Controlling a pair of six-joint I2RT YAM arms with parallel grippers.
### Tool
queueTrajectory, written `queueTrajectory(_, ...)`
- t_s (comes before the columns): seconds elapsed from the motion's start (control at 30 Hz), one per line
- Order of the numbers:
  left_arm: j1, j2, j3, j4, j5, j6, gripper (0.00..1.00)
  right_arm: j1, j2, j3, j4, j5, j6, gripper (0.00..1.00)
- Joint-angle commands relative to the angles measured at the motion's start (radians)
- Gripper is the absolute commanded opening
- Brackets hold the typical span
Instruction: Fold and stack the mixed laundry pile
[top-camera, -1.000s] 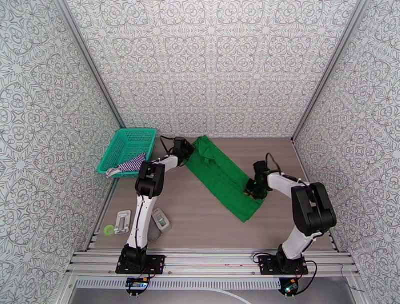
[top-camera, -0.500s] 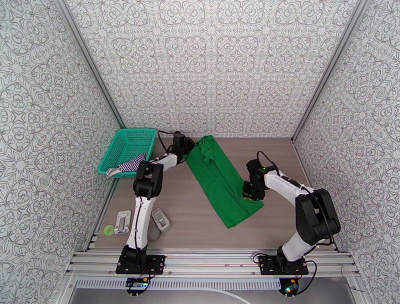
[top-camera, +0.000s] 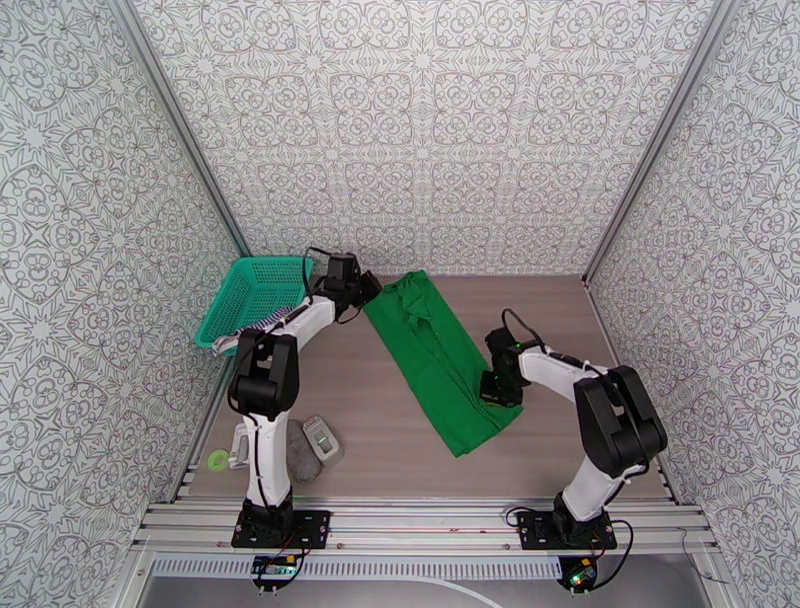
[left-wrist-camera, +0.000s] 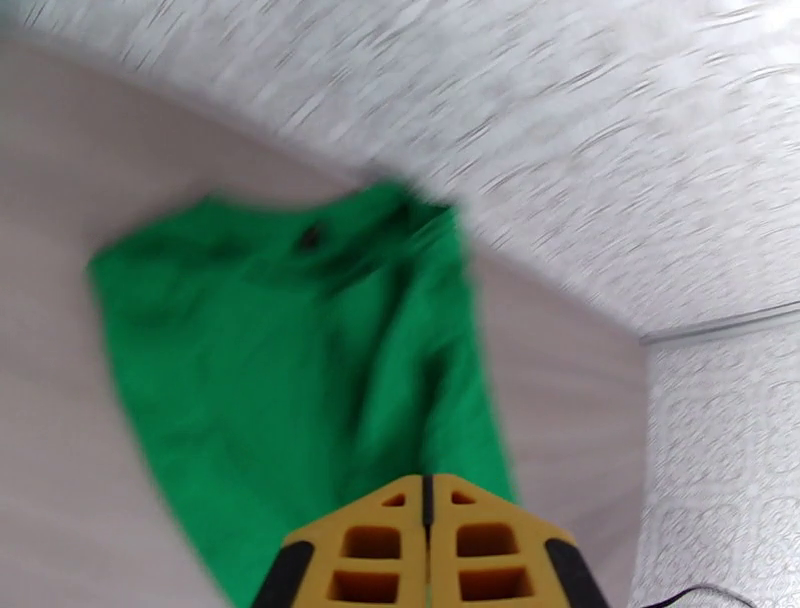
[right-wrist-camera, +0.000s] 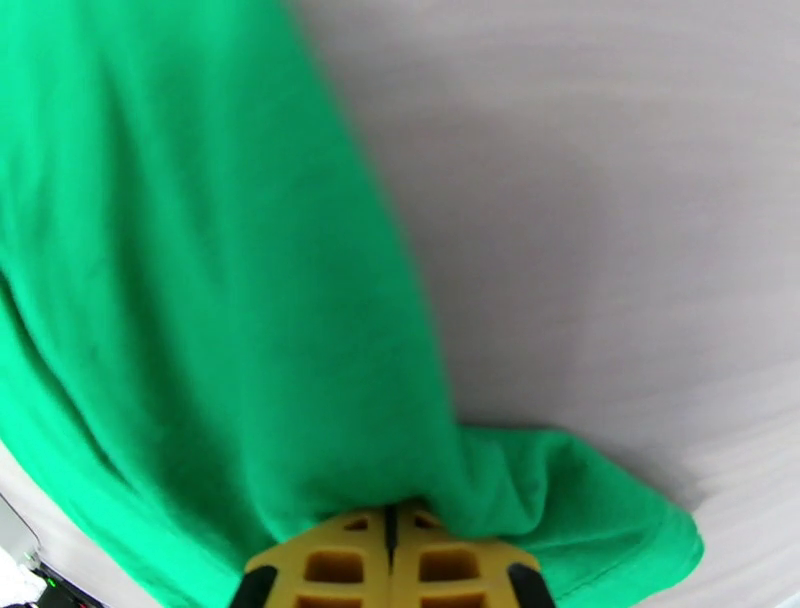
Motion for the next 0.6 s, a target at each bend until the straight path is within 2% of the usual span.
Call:
queueTrajectory(0.0, 0.014, -0.036, -0.014, -0.110, 0.056, 0.055, 0.04, 0.082, 0.013, -0.129, -0.032, -0.057, 0.066, 0.00)
queueTrajectory(0.23, -0.015, 0.015, 0.038, -0.173, 0.097, 0.093, 0.04, 0.262, -0.051, -0.183, -0.001, -0.082, 0.152, 0.00)
queueTrajectory(0.4, -0.084, 0.122, 0.160, -0.175, 0.092, 0.068, 0.04, 0.282, -0.138, -0.151, -0.073, -0.031, 0.180, 0.00)
queueTrajectory(0.57, -0.161, 0.255, 0.347, -0.185, -0.001, 0.007, 0.02, 0.274, -0.213, -0.063, -0.219, 0.070, 0.114, 0.00)
